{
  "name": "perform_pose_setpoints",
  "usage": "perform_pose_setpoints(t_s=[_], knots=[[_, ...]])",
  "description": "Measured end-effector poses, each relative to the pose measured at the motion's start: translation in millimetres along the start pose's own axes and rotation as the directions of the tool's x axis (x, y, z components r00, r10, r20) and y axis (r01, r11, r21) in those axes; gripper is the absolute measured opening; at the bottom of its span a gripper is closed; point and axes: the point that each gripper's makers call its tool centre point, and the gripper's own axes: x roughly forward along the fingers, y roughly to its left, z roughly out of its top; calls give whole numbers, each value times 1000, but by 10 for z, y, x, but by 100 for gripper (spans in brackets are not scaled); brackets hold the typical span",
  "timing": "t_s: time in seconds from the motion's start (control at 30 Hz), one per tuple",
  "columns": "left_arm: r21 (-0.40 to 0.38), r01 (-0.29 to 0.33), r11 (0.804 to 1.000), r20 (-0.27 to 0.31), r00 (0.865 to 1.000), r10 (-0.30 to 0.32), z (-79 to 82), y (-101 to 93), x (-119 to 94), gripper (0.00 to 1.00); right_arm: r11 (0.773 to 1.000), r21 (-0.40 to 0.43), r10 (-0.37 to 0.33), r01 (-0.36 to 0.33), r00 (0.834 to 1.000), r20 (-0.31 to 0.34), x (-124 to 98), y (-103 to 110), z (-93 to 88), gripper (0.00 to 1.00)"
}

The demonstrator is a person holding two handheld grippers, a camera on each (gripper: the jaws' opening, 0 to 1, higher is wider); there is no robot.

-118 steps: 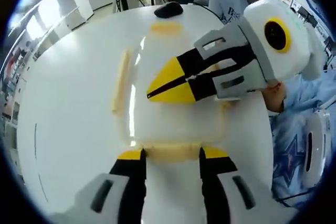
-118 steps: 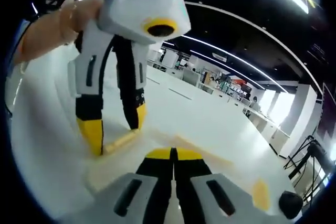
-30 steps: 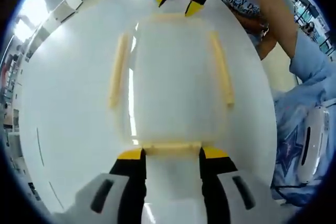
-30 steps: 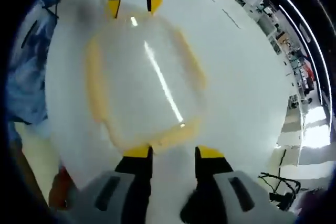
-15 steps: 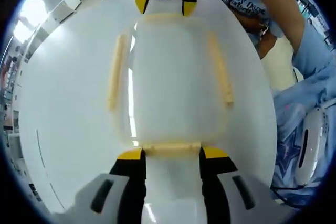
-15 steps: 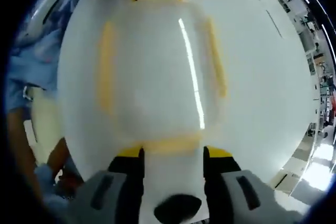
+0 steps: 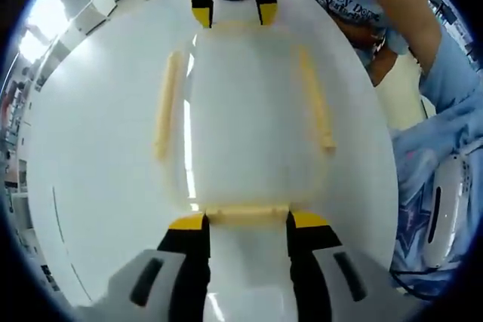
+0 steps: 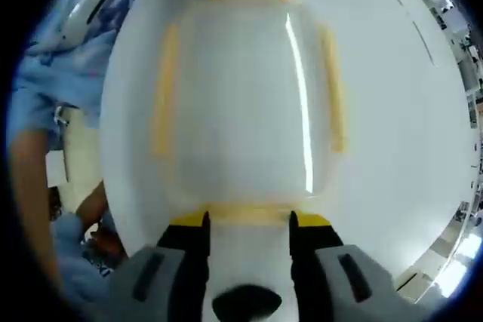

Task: Snap each plastic latch of the storage box into its locked position after aligning the lid with the box until every specified latch is closed and the lid sits flush.

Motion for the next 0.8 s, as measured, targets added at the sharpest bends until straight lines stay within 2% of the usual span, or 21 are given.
perform_pose_setpoints(t_s=[0.13,0.3,0.8], knots=[[-8,-5,1000,8,1000,5,-1,0,-4,41,1000,12,6,-6,1000,11,3,6,14,41],[-12,-9,1000,21,1000,9,-2,-2,-8,41,1000,17,9,-9,1000,-7,11,13,29,41],[15,-2,1000,129,992,0,-6,7,-28,43,1000,21,1,0,1000,-29,24,6,27,41]])
